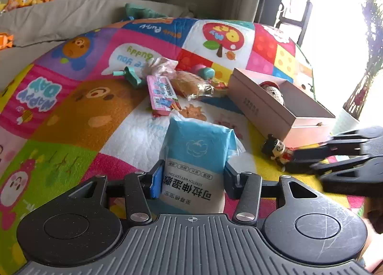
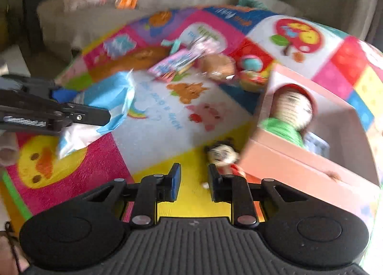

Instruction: Organize objects

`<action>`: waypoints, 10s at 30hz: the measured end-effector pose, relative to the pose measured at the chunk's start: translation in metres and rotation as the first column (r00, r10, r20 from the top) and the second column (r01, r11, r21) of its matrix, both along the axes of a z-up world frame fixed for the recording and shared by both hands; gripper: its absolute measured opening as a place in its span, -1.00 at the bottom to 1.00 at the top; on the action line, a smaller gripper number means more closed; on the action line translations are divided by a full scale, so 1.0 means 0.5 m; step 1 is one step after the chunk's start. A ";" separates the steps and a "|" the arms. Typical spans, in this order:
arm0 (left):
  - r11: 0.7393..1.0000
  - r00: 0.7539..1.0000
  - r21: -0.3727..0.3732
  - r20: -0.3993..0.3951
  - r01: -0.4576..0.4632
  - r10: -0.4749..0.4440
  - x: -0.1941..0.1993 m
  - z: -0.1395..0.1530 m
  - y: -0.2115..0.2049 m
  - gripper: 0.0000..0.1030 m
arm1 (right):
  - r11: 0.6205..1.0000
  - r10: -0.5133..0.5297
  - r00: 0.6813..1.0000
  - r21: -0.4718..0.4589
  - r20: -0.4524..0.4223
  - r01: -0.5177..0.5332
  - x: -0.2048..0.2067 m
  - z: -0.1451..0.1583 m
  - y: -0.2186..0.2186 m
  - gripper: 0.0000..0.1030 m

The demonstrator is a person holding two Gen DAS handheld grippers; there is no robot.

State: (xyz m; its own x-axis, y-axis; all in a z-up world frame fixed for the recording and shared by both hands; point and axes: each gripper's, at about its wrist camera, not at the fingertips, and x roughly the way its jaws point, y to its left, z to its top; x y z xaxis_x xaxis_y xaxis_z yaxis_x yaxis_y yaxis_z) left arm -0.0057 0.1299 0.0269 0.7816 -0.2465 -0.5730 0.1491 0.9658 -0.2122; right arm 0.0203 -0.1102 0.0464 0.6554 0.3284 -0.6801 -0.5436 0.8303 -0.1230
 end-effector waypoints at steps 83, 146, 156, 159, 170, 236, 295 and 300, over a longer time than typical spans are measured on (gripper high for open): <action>0.973 0.975 0.220 -0.220 0.068 -0.019 0.373 0.053 -0.558 0.14 | 0.845 -0.399 0.897 0.456 0.188 0.280 -0.170 -0.008 -0.373 0.00; 0.992 0.992 -0.067 -0.073 -0.109 0.104 0.147 -0.027 -0.017 -0.06 | 0.956 -0.072 0.997 0.284 -0.037 0.079 0.166 0.140 -0.056 0.69; 0.975 0.986 -0.148 -0.007 -0.166 0.166 0.163 -0.047 0.043 -0.08 | 0.961 -0.256 0.954 0.064 -0.157 0.269 0.546 0.102 0.153 0.70; 0.964 0.986 -0.209 -0.013 -0.163 0.164 0.162 -0.054 0.063 -0.08 | 0.954 -0.295 0.940 0.001 -0.171 0.299 0.634 0.062 0.212 0.39; 0.938 0.981 -0.288 -0.028 -0.192 0.193 0.152 -0.058 0.091 -0.08 | 0.955 -0.280 0.931 -0.166 -0.233 0.246 0.615 -0.006 0.243 -0.10; 0.991 0.984 -0.017 -0.119 -0.134 0.131 -0.034 -0.016 -0.066 -0.09 | 0.988 0.120 0.992 0.107 -0.048 -0.114 0.027 -0.065 -0.020 0.35; 0.985 0.990 -0.103 -0.021 0.135 -0.138 0.143 0.208 -0.345 -0.09 | 0.928 -0.247 0.968 0.301 0.053 0.221 -0.102 -0.082 -0.257 0.10; 0.984 0.986 -0.111 -0.080 0.139 -0.149 0.293 0.158 -0.494 -0.09 | 0.926 -0.275 0.960 0.282 0.048 0.251 -0.100 -0.084 -0.255 0.10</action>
